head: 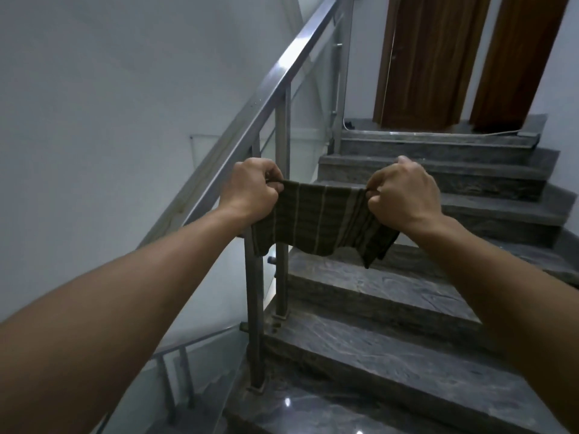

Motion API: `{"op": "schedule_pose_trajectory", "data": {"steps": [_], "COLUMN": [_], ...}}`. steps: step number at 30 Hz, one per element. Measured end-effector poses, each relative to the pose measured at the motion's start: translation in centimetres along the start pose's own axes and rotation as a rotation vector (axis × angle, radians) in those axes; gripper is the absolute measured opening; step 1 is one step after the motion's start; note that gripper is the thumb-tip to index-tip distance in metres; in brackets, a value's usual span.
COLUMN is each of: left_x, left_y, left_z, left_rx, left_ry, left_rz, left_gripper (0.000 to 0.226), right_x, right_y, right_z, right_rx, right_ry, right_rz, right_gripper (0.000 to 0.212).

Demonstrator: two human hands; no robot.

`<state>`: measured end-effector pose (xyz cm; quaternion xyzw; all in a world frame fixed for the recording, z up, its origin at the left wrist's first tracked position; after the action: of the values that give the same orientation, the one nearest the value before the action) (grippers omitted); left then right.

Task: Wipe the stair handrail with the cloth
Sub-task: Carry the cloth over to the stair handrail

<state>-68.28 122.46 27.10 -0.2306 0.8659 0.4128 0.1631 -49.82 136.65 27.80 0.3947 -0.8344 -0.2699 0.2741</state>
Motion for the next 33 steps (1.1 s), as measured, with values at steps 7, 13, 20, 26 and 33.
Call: {"op": "schedule_pose_trajectory", "data": {"steps": [7, 13, 20, 26, 33], "left_x": [1.1, 1.0, -1.2, -3.8, -7.2], "left_y": [11.3, 18.9, 26.2, 32.9, 41.6], "left_z": [-2.1, -3.1, -2.3, 0.7, 4.3], "left_rx": [-0.034, -0.039, -0.075, -0.108, -0.126], "left_ry": [-0.023, -0.032, -0.059, -0.017, 0.083], "left_rz": [0.044, 0.038, 0.064, 0.067, -0.030], "left_gripper": [0.005, 0.006, 0.007, 0.010, 0.009], "right_x": [2.4, 3.2, 2.3, -1.6, -7.0], "right_y": [12.7, 21.6, 30.3, 37.3, 45.8], "right_z": [1.8, 1.9, 1.7, 2.9, 3.5], "right_rx": [-0.058, -0.171, -0.235, -0.244, -0.153], "right_ry": [0.101, 0.182, 0.283, 0.266, 0.316], "right_rz": [0.116, 0.127, 0.069, 0.069, 0.039], "right_gripper": [0.016, 0.017, 0.017, 0.027, 0.028]}}
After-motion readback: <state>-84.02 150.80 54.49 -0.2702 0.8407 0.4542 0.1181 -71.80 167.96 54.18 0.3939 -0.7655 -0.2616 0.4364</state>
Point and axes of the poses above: each hand's wrist, its own y-axis towards the middle knuckle, its own z-axis out of the palm, x = y × z, the point moved 5 cm from there along y, towards the middle knuckle, and after that the axes turned 3 degrees about y, right-handed, at the moved point
